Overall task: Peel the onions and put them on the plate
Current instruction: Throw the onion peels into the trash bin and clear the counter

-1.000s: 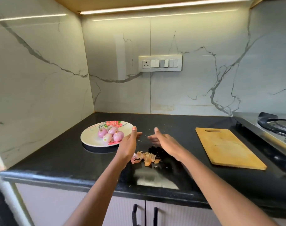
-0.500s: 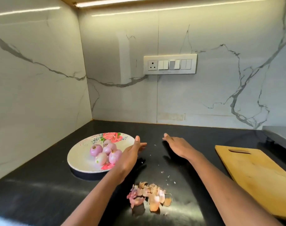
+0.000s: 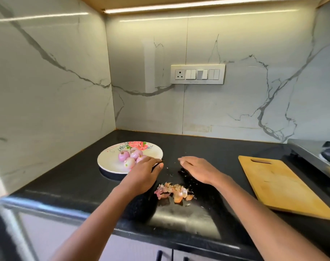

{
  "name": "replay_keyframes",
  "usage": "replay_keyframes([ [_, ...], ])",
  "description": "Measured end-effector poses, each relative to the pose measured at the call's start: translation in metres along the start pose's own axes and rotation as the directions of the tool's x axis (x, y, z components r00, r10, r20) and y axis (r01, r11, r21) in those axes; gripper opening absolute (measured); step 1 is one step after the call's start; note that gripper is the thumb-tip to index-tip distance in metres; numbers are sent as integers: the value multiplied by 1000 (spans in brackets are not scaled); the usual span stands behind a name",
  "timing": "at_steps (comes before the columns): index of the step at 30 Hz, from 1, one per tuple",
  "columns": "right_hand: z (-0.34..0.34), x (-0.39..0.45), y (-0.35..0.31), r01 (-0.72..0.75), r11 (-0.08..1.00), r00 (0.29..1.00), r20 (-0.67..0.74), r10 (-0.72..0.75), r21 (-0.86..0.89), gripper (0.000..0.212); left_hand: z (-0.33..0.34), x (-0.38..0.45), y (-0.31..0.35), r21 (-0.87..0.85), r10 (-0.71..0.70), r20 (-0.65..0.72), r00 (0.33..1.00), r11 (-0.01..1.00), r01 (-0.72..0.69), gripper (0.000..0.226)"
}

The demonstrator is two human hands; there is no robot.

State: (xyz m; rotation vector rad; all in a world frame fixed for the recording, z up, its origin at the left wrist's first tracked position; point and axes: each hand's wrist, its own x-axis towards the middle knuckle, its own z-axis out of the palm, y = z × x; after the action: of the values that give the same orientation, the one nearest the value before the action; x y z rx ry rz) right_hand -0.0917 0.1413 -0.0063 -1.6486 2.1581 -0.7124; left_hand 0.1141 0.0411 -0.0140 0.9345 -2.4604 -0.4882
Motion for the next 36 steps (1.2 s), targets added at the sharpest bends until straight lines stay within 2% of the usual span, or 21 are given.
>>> replay_keyframes([
  [4,24,-9,-23,-58,998,996,73,61,-39,64,-12,-19,-2,97,25,34,999,995,-28,45],
  [7,39,-28,-45,-50,999,991,123,48,15,62,-14,-30,-3,60,22,41,999,998,-24,45],
  [9,42,-44,-50,17,1000,988,151,-16,-2,57,-15,-36,-5,31,18,39,999,999,-20,45],
  [12,40,-59,-40,141,972,989,72,-130,-190,60,-15,-45,-4,23,12,38,999,1000,-13,45],
  [14,37,-63,-30,87,966,996,14,-86,-244,67,-15,-51,-3,21,10,35,999,1000,-10,45],
  [17,43,-70,-29,12,968,998,57,2,-251,73,-15,-55,-3,21,6,36,999,1000,-7,46],
  [20,58,-76,-46,74,989,994,86,-63,-130,72,-17,-58,-4,6,1,33,999,1000,-1,44],
  [23,59,-83,-57,101,994,994,39,-103,48,68,-17,-63,-4,-33,0,23,1000,999,1,43],
  [25,56,-85,-58,68,989,998,-12,-67,132,65,-17,-70,-3,-75,-15,8,1000,997,16,44],
  [30,49,-81,-47,-13,956,994,-103,45,292,84,-12,-84,3,-306,-102,-24,995,948,90,49],
  [33,42,-86,-41,-60,987,990,-115,78,149,75,-9,-85,8,-371,-135,-8,991,920,122,50],
  [36,52,-93,-52,-14,1000,998,-57,14,5,64,-5,-82,10,-414,-148,-5,989,900,132,53],
])
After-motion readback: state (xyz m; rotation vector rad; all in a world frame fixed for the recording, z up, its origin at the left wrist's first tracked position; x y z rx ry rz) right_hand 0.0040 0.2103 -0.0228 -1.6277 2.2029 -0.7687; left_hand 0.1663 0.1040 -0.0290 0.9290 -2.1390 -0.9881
